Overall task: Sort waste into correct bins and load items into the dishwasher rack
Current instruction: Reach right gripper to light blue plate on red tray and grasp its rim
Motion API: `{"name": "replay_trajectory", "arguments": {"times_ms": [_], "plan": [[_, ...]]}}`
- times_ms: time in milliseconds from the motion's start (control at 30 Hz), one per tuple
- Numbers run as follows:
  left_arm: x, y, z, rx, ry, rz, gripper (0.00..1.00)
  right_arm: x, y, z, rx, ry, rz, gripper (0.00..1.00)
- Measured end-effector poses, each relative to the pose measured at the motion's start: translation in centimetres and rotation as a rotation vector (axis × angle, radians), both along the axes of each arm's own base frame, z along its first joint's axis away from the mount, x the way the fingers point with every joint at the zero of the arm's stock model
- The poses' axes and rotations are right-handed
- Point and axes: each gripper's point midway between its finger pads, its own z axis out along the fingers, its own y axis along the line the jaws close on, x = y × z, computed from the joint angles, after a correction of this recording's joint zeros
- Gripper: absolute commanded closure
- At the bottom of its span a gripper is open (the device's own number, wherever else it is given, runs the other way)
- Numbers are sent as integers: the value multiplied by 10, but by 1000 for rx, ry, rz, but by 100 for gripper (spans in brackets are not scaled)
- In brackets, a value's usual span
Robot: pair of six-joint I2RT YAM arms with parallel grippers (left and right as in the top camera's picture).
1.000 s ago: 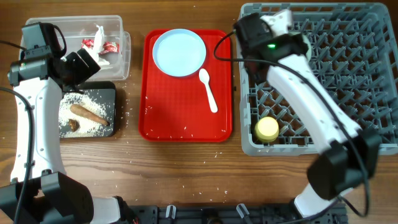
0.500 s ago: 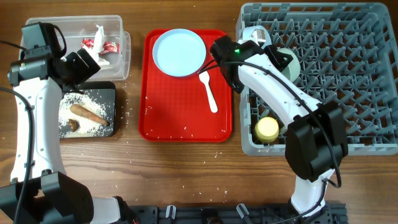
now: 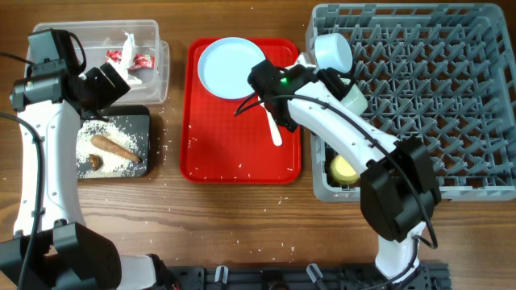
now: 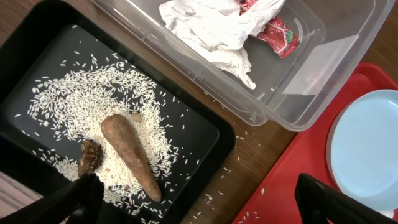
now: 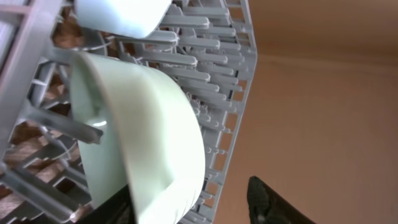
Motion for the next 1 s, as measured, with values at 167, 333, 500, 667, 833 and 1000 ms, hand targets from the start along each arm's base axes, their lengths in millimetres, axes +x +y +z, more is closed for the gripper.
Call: {"name": "replay_trajectory", "arguments": {"times_ms": [167, 333, 500, 667, 833, 1000], "plan": [[0, 0, 0, 0, 0, 0, 0, 3, 11, -4, 25, 7, 31, 12], [0, 0, 0, 0, 0, 0, 0, 16, 29, -4, 121, 3, 70, 9], [0, 0, 0, 0, 0, 0, 0, 50, 67, 31, 300, -97, 159, 9], [0, 0, 0, 0, 0, 0, 0, 54, 108, 17, 543, -25, 250, 0], [0, 0, 0, 0, 0, 0, 0, 35, 180, -4, 921, 170, 406, 0], [0, 0, 0, 0, 0, 0, 0, 2, 237, -1, 1272, 340, 445, 0]]}}
